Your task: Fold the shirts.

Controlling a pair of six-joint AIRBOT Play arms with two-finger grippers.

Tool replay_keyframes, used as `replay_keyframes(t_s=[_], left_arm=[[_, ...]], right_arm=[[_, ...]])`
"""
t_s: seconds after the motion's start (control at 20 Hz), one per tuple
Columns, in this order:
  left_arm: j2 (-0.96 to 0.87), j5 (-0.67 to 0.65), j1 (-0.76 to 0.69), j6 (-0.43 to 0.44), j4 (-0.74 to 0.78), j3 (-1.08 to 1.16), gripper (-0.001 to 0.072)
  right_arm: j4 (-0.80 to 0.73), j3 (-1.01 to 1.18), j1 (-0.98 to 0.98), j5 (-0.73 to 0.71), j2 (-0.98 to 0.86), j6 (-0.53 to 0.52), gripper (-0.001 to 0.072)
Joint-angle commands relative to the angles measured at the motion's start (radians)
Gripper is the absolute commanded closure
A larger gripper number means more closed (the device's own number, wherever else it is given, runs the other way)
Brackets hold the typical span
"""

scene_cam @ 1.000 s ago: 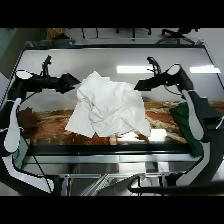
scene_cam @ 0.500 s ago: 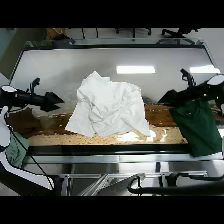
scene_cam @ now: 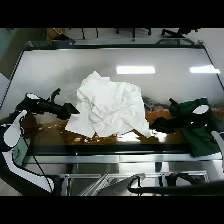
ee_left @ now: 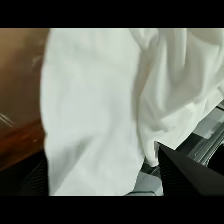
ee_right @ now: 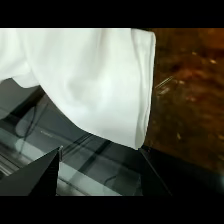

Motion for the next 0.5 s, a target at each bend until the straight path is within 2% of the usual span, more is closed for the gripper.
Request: replay_keyframes(t_s=[0.0,0.05,0.1,0.15,0.25,0.3,0.35,0.4,0.45], left_arm=[[-0.002,0.047,-0.065,0.005,0.017,-0.016,0.0020],[-0.003,0.047,-0.075,0.005,0.017,-0.016,0.0072],[-0.002,0.047,-0.084,0.005,0.017,-0.016,0.0245],[-0.002,0.047,-0.091,0.006,0.018,-0.016,0.0354],[-0.002,0.043,-0.095,0.005,0.016,-0.016,0.0359],[-0.002,0.042,-0.095,0.005,0.016,-0.016,0.0572],[-0.002,0.042,-0.094,0.006,0.014,-0.016,0.0689],[-0.002,0.041,-0.092,0.006,0.014,-0.014,0.0689],[0.001,0.035,-0.092,0.005,0.011,-0.012,0.0690]], right_arm=[[0.000,-0.069,0.080,-0.132,-0.033,-0.004,0.0158],[0.000,-0.069,0.096,-0.152,-0.055,-0.004,0.0158],[0.001,-0.069,0.108,-0.164,-0.080,-0.004,0.0158],[0.001,-0.069,0.117,-0.166,-0.101,-0.004,0.0159],[0.014,-0.069,0.138,-0.166,-0.131,-0.005,0.0162],[0.036,-0.069,0.148,-0.166,-0.135,-0.028,0.0210],[0.077,-0.069,0.155,-0.166,-0.136,-0.072,0.0405],[0.137,-0.069,0.159,-0.166,-0.136,-0.115,0.0577],[0.195,-0.068,0.159,-0.165,-0.134,-0.154,0.0672]])
